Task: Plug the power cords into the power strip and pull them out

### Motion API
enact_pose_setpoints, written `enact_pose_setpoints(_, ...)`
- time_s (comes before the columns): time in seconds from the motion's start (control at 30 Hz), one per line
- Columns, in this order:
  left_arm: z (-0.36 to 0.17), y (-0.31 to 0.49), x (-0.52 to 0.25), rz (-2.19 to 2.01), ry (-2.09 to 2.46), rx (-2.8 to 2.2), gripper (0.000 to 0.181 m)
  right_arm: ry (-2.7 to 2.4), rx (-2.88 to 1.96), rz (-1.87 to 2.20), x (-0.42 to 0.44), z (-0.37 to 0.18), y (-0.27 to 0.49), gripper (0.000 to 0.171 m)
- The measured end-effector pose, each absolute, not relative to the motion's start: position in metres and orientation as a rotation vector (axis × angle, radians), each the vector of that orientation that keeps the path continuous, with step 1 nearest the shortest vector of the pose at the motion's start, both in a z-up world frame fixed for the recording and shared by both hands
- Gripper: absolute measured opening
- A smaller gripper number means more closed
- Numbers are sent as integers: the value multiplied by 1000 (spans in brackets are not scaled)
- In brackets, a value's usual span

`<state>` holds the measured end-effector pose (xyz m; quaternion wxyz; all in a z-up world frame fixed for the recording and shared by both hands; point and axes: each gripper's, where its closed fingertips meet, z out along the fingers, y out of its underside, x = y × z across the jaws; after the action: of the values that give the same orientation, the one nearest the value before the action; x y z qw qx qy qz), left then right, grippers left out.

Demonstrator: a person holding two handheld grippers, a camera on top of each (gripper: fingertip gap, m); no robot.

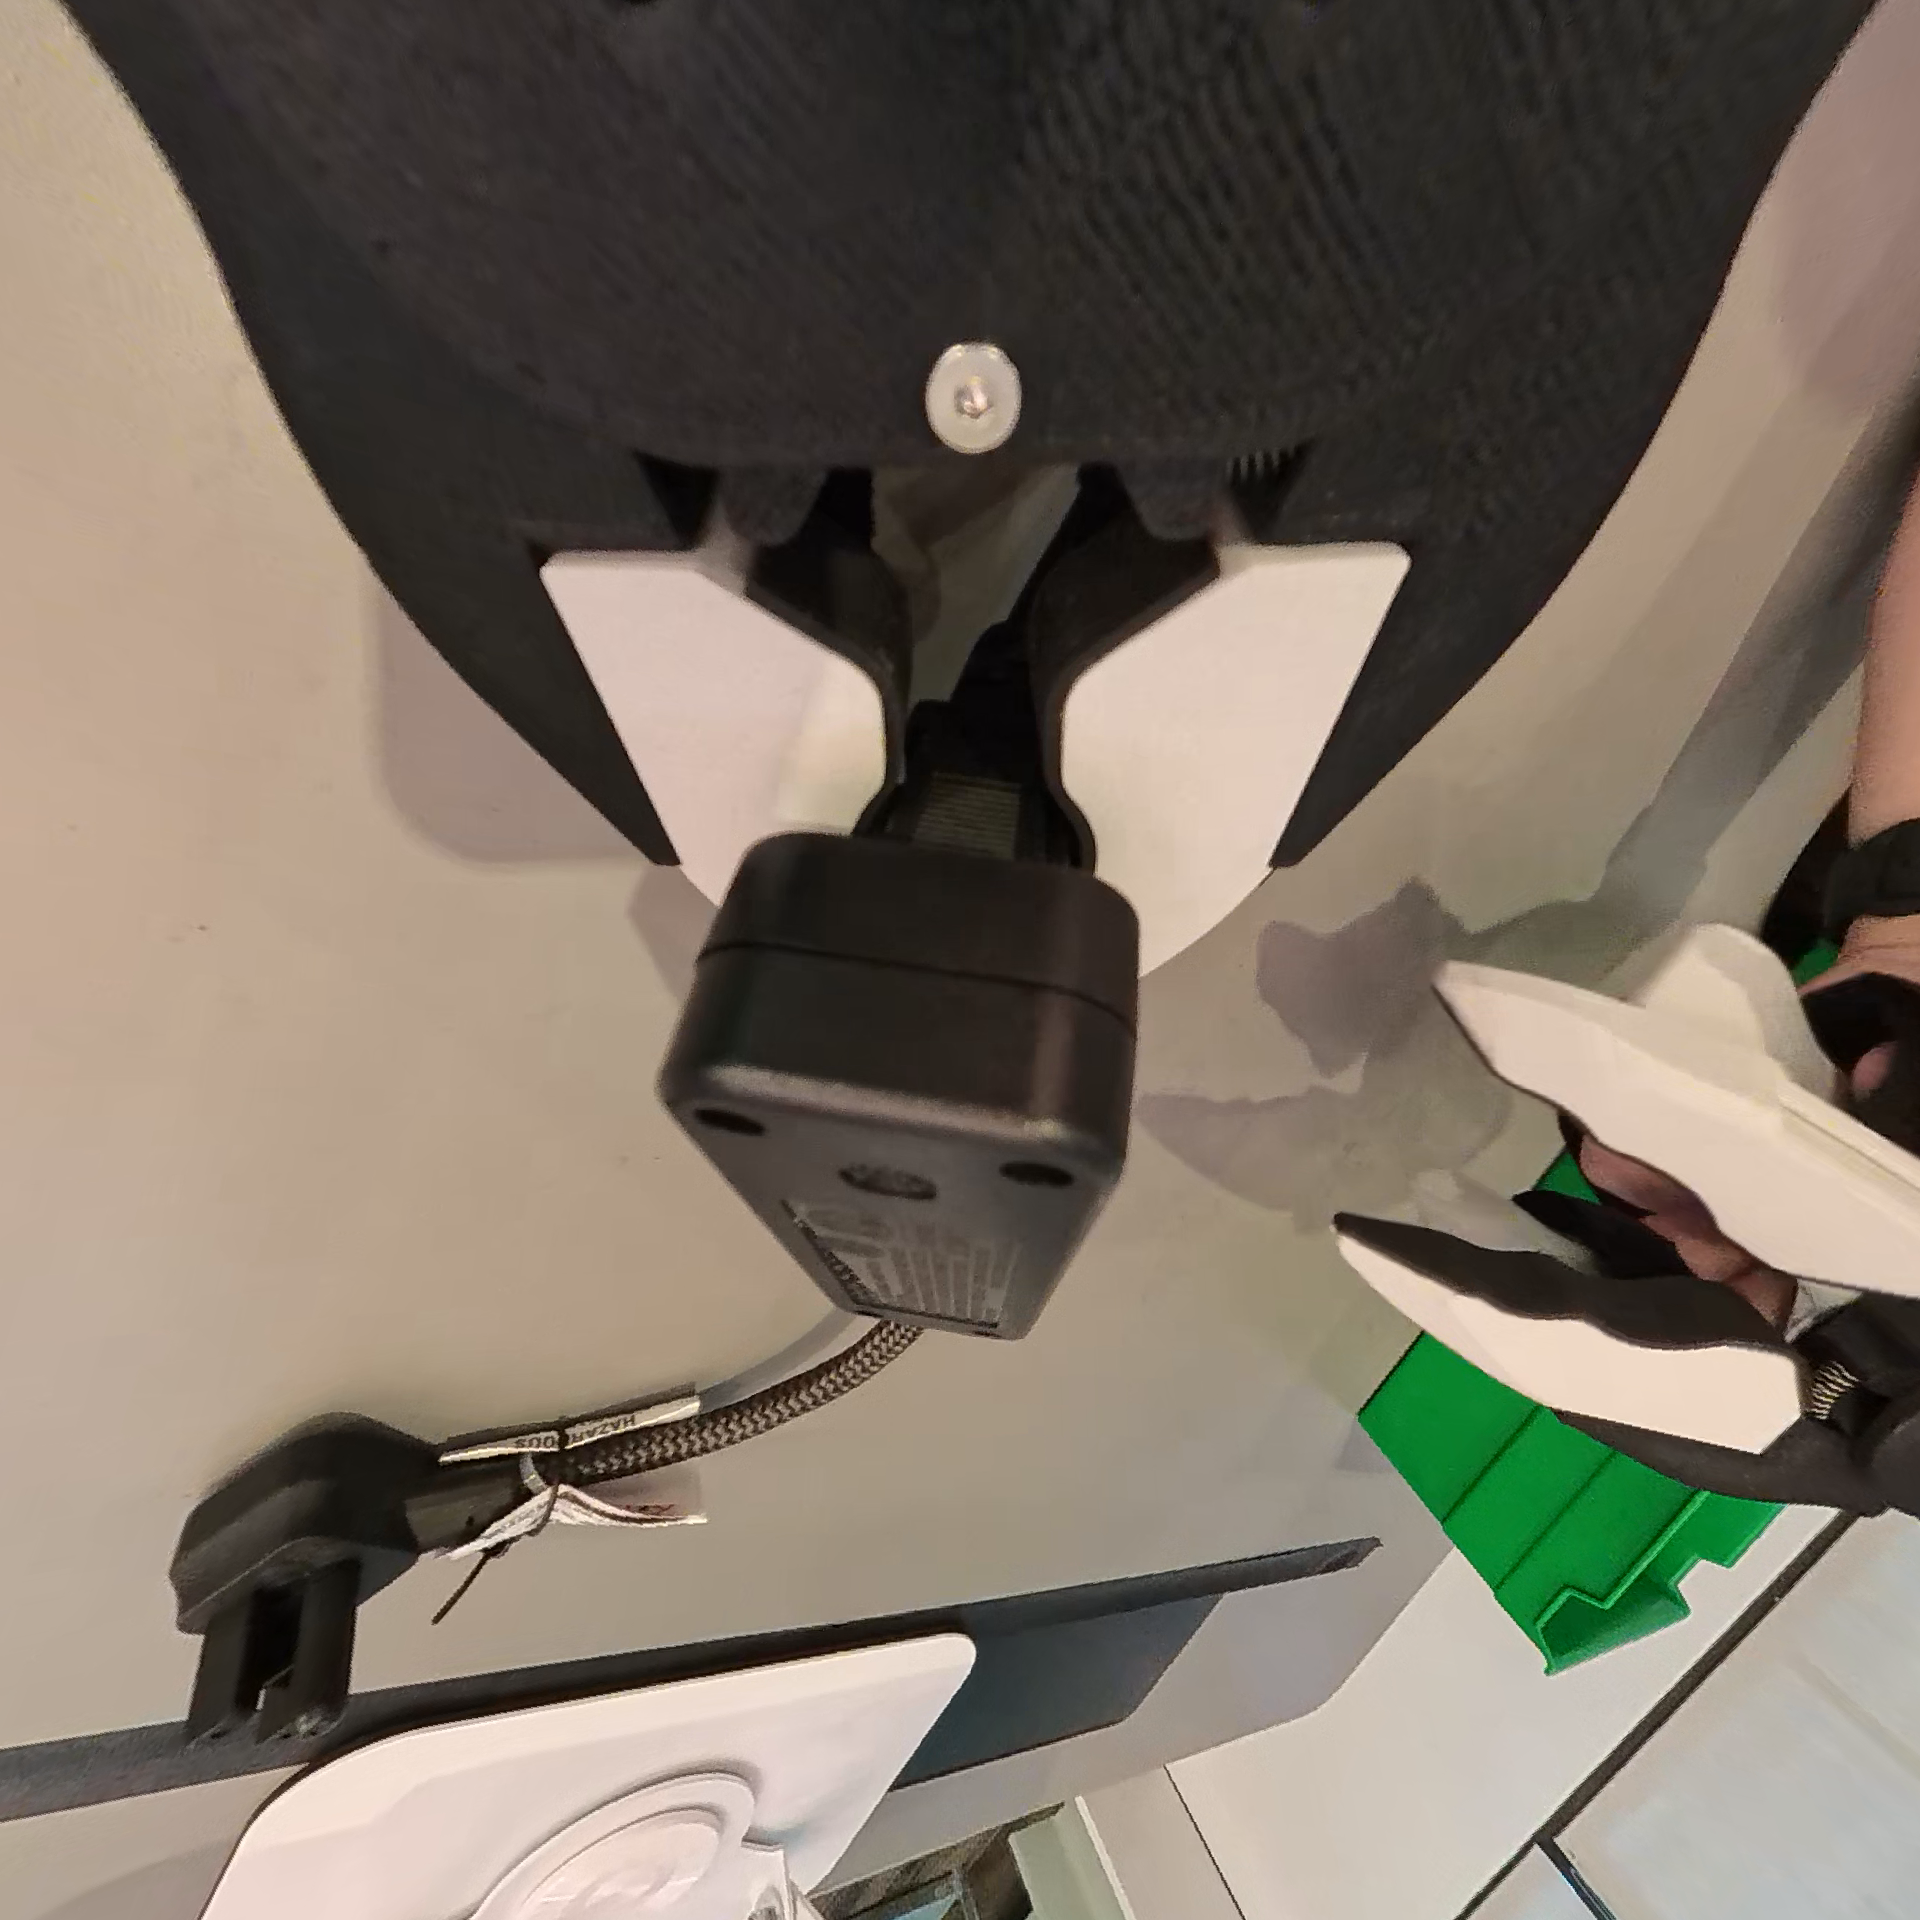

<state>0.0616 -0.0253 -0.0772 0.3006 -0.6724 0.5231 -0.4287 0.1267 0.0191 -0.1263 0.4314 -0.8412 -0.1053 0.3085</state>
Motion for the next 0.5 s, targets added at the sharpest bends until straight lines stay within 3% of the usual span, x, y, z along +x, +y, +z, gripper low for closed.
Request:
enact_pose_setpoints(0.33,-77,-33,49,-1302,1326,-1888,100,-259,-2095,775,125,-126,19,23)
enact_pose_setpoints(0.5,-1,-67,35,-1816,1274,-1456,110,-258,-2094,780,124,-126,19,23)
